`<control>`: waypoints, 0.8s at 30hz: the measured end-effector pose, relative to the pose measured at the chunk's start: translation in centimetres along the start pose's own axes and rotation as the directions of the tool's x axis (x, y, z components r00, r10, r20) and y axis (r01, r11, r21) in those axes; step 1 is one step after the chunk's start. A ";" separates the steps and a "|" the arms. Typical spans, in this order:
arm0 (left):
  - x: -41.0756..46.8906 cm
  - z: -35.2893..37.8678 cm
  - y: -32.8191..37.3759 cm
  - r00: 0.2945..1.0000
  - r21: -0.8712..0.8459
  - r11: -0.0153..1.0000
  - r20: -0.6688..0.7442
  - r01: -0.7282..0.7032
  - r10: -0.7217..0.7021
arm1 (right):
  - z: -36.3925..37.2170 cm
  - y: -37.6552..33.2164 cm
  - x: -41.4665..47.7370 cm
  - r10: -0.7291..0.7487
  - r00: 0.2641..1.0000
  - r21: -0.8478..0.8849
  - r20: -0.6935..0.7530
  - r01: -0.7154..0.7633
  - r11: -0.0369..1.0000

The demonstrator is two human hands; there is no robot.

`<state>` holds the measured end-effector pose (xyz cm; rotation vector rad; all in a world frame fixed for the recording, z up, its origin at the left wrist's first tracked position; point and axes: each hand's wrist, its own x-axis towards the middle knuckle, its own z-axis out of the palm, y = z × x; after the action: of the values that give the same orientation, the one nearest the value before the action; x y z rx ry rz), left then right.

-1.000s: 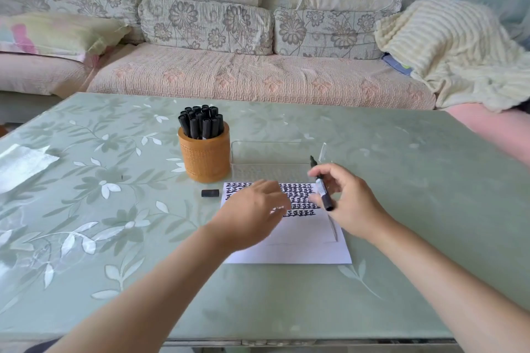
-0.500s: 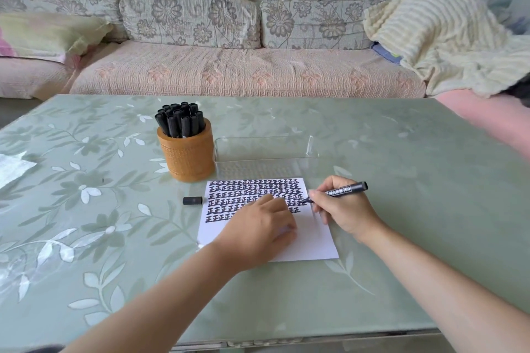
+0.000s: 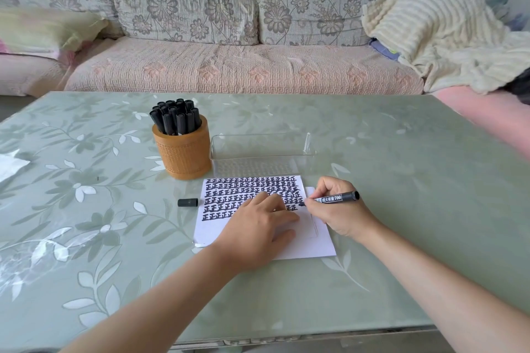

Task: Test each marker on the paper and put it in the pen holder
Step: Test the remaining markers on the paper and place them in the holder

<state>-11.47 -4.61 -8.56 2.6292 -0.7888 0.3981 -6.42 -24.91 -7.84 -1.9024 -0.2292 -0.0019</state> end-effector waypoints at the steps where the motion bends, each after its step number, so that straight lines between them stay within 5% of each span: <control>1: 0.0 0.0 0.0 1.000 0.001 1.000 0.001 0.001 -0.001 | 0.0 0.0 0.0 -0.002 1.000 -0.004 0.004 0.002 1.000; 24: 0.0 -0.2 0.2 0.999 -0.009 1.000 0.020 0.025 -0.025 | -0.1 0.1 -0.1 -0.070 0.995 -0.080 0.070 0.075 0.994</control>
<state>-11.64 -4.64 -8.35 2.6356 -0.7616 0.3610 -6.51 -25.08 -7.89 -1.9771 -0.3489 0.0039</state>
